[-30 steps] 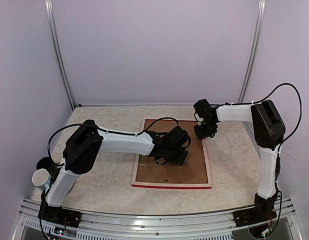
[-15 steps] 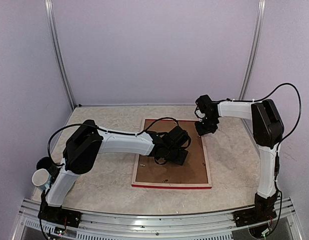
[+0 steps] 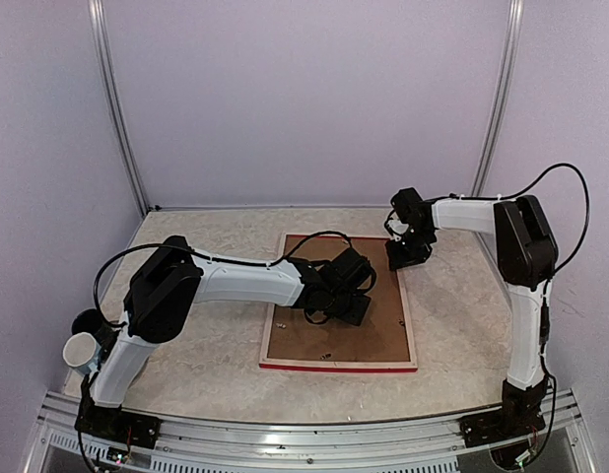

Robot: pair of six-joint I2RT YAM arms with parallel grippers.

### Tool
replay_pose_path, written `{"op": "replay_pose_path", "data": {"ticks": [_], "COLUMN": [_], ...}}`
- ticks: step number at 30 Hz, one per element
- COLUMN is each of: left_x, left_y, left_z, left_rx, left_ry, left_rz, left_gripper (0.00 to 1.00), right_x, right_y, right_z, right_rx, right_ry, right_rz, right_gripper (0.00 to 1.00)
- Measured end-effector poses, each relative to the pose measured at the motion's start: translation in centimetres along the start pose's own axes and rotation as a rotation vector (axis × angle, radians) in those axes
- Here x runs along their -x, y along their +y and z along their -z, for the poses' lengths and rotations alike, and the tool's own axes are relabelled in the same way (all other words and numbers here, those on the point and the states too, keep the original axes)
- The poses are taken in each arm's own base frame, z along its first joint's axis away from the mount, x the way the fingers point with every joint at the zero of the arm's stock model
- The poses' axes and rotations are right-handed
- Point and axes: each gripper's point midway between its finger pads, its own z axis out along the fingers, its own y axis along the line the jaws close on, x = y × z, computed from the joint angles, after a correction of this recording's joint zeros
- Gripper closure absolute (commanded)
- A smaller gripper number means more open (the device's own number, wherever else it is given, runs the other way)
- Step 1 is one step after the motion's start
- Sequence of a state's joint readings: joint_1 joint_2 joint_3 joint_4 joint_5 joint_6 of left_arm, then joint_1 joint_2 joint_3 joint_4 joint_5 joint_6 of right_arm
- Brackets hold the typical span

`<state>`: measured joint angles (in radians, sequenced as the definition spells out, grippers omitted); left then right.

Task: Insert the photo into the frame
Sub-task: Press the fastener onto the backboard.

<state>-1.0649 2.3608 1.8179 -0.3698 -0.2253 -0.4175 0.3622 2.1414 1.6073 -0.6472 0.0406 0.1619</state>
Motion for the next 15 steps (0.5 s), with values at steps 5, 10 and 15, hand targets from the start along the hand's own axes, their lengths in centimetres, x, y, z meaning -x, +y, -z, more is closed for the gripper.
{"op": "replay_pose_path", "data": {"ticks": [5, 10, 15], "left_x": [0.0, 0.1, 0.2], "left_y": [0.0, 0.0, 0.1], "left_z": [0.0, 0.1, 0.3], "left_rx": [0.0, 0.002, 0.008], "left_ry": [0.0, -0.001, 0.006], "left_rz": [0.002, 0.002, 0.0], "left_gripper": [0.4, 0.38, 0.37], "right_x": [0.0, -0.8, -1.9], "right_y": [0.0, 0.3, 0.6], "right_z": [0.0, 0.4, 1.5], "right_rx": [0.001, 0.02, 0.03], "right_ry": [-0.001, 0.012, 0.025], "right_rz": [-0.007, -0.014, -0.014], "right_gripper": [0.47, 0.43, 0.36]}}
